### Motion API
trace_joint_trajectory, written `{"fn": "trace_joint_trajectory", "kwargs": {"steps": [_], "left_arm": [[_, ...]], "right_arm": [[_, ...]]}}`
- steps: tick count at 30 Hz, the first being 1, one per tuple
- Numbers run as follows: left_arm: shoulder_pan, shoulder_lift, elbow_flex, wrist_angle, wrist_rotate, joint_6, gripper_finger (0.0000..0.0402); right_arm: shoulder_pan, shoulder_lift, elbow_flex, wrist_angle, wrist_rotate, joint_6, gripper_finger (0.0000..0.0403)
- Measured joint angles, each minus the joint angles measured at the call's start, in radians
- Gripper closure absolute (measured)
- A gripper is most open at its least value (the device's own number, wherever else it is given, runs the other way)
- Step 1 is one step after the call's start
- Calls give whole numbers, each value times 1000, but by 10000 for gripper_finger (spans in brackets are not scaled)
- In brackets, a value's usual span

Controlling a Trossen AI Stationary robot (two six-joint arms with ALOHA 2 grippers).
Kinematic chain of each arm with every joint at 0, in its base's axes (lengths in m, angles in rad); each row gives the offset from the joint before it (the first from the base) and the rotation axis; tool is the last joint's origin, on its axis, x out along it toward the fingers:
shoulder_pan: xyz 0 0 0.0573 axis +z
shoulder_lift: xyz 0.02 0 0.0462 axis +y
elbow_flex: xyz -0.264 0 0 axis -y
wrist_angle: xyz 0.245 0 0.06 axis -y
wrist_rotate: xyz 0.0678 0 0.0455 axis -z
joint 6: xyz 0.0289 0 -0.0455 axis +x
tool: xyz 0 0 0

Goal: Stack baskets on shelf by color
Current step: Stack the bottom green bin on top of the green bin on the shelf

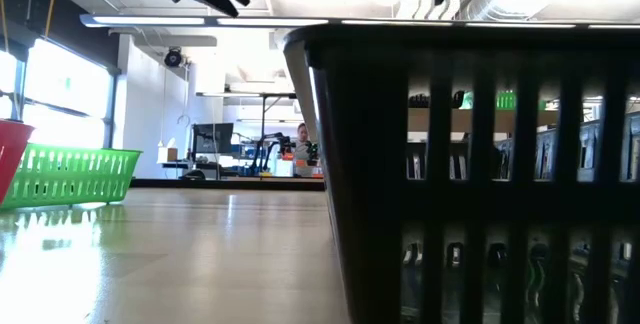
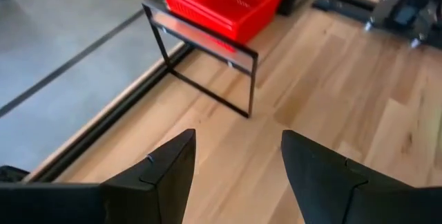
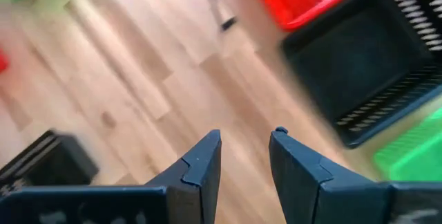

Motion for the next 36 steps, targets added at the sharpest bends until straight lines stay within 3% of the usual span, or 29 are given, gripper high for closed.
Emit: {"fn": "trace_joint_trajectory", "kwargs": {"steps": [14, 20, 27, 36], "left_arm": [[-1, 0, 0, -102, 160, -32, 198], [-1, 0, 0, -131, 201, -71, 198], [-1, 0, 0, -149, 206, -115, 198], [-1, 0, 0, -190, 204, -143, 198]], "right_arm": [[396, 0, -13, 4, 65, 287, 293], [528, -14, -171, 0, 40, 441, 293], [663, -12, -345, 67, -77, 542, 293], [847, -12, -512, 307, -160, 611, 293]]}}
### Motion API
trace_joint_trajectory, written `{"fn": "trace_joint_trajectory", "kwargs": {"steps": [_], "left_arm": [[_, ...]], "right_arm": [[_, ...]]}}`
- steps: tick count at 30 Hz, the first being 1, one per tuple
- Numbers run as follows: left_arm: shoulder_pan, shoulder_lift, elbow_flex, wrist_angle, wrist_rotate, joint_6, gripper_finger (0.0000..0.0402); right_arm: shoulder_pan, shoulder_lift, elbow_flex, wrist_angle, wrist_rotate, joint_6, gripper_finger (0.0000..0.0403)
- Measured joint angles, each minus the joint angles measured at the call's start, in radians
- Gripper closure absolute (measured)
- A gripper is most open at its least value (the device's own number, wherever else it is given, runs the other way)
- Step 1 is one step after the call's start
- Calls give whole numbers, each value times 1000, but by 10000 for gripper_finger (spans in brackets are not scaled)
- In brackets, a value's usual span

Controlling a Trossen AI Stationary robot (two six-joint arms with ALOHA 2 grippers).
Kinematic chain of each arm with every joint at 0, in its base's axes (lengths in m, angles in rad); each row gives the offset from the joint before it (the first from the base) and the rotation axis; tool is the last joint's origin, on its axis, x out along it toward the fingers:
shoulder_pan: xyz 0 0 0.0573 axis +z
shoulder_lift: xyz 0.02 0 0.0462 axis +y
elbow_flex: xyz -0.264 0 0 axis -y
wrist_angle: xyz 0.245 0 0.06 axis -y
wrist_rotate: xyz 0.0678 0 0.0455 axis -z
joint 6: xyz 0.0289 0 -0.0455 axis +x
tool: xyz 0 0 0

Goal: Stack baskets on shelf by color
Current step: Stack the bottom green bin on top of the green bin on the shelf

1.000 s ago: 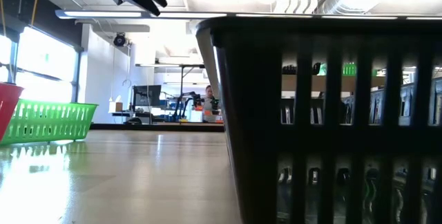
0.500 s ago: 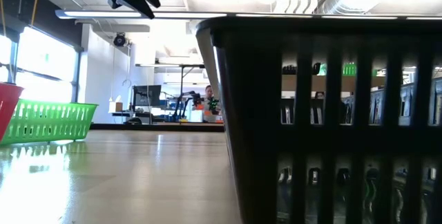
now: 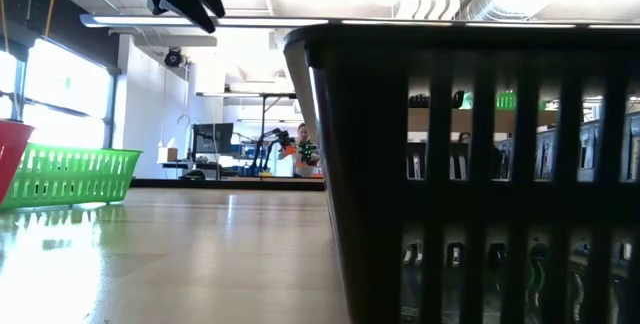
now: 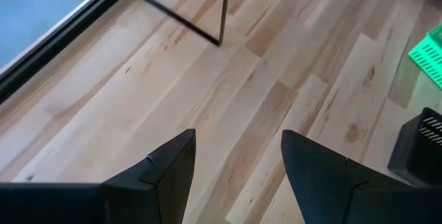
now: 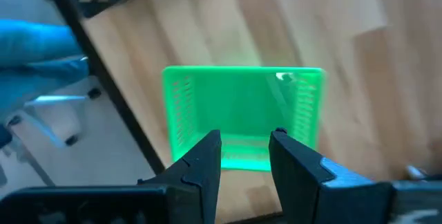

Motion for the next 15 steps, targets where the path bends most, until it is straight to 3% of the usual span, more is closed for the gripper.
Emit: {"fn": "trace_joint_trajectory", "kwargs": {"steps": [15], "left_arm": [[0, 0, 0, -149, -5, -108, 198]], "right_arm": [[188, 0, -274, 497, 18, 83, 293]]}}
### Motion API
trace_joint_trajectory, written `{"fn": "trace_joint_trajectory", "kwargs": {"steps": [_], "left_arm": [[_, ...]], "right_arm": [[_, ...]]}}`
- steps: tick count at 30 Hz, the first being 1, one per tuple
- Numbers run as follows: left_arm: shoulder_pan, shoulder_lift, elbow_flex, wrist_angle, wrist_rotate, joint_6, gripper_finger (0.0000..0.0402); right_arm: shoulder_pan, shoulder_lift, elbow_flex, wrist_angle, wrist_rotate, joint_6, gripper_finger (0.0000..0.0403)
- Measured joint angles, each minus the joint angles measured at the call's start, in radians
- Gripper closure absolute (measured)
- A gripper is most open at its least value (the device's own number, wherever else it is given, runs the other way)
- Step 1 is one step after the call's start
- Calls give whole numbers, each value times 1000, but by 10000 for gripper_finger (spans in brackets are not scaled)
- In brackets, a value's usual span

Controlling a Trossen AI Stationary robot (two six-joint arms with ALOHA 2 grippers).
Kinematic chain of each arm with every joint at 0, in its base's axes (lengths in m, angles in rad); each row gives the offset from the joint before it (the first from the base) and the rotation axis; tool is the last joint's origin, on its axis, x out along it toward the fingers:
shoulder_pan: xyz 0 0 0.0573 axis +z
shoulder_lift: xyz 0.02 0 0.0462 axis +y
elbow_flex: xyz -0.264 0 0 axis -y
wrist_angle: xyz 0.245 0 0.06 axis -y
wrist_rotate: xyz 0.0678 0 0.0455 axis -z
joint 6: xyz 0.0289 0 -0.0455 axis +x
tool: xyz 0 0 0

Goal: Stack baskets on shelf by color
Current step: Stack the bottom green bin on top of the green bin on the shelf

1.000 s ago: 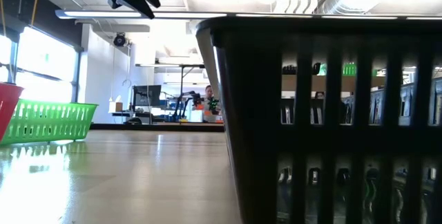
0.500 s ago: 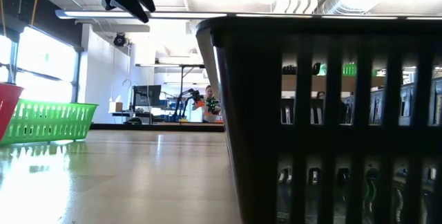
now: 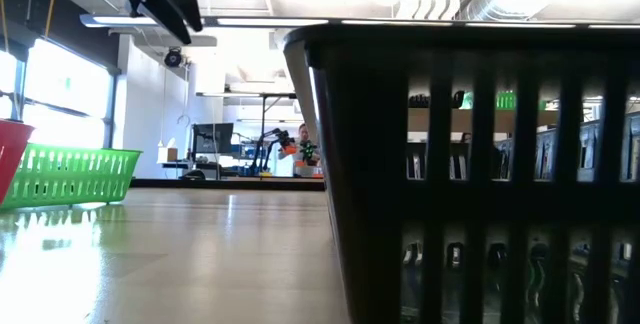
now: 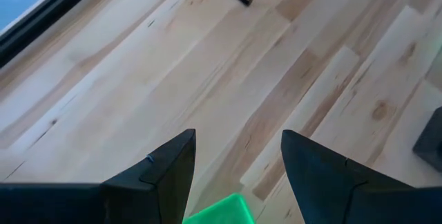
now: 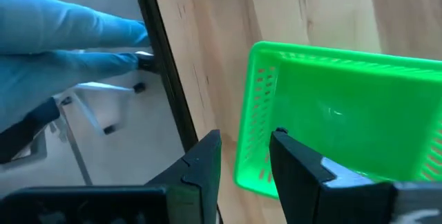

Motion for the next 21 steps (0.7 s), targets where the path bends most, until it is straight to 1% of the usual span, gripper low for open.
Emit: {"fn": "trace_joint_trajectory", "kwargs": {"steps": [5, 9, 15, 17, 21], "left_arm": [[-1, 0, 0, -23, 0, -18, 198], [-1, 0, 0, -23, 0, -26, 198], [-1, 0, 0, -23, 0, -26, 198], [-1, 0, 0, -22, 0, -26, 198], [-1, 0, 0, -22, 0, -26, 198]], "right_arm": [[33, 0, -67, 108, 41, 49, 293], [53, 2, -121, 200, 42, 88, 293], [64, 3, -183, 243, 47, 148, 293], [64, 3, -198, 282, 50, 152, 293], [64, 23, -199, 287, 62, 147, 293]]}}
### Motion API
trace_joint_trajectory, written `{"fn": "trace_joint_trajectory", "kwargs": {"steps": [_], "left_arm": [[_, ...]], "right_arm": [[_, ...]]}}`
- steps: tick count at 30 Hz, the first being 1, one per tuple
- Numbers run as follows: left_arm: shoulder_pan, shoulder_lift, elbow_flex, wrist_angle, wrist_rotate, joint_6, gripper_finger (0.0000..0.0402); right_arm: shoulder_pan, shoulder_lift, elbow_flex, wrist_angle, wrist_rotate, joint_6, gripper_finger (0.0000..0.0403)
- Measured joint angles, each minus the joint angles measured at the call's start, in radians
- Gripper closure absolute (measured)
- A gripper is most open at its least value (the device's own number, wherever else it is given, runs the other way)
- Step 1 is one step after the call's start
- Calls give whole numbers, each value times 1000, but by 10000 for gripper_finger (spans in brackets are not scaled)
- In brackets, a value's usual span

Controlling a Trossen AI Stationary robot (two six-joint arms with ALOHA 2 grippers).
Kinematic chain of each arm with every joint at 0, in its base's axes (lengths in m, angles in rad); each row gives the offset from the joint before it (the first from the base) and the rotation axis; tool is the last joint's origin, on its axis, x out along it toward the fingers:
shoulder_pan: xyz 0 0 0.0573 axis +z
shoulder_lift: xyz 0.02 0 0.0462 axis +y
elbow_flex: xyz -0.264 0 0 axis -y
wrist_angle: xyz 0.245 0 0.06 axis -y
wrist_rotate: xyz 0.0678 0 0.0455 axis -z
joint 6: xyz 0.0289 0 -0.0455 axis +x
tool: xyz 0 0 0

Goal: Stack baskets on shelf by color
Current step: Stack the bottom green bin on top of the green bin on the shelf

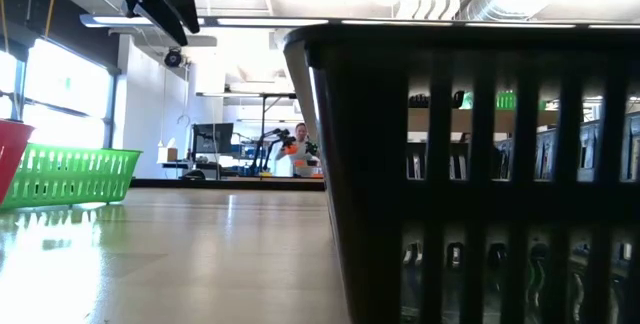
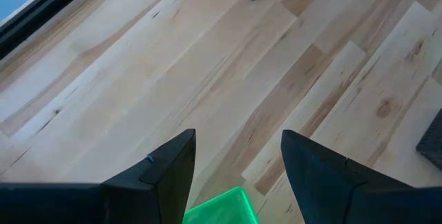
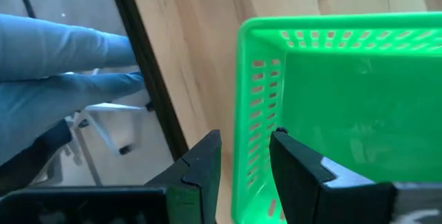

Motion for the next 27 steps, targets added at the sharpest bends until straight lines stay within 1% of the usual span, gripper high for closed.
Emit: {"fn": "trace_joint_trajectory", "kwargs": {"steps": [5, 10, 13, 16, 17, 18, 21, 23, 27], "left_arm": [[0, 0, 0, 0, 0, 0, 198], [0, 0, 0, 0, 0, 0, 198], [0, 0, 0, 0, 0, 0, 198], [0, 0, 0, 1, 0, 0, 198], [0, 0, 0, 1, 0, 0, 198], [0, 0, 0, 1, 0, 0, 198], [0, 0, 0, 1, 0, 0, 198], [0, 0, 0, 1, 0, 0, 198], [0, 0, 0, 1, 0, 10, 198]], "right_arm": [[0, 68, 0, 25, -53, 2, 293], [0, 122, 2, 12, -73, 31, 295], [0, 129, 14, 1, -73, 31, 321], [0, 129, 28, -19, -73, 24, 376], [0, 129, 37, -33, -73, 16, 387], [0, 129, 48, -46, -71, 2, 392], [0, 129, 94, -123, -56, -13, 386], [0, 129, 132, -188, -51, -35, 395], [-4, 128, 209, -294, -4, -56, 400]]}}
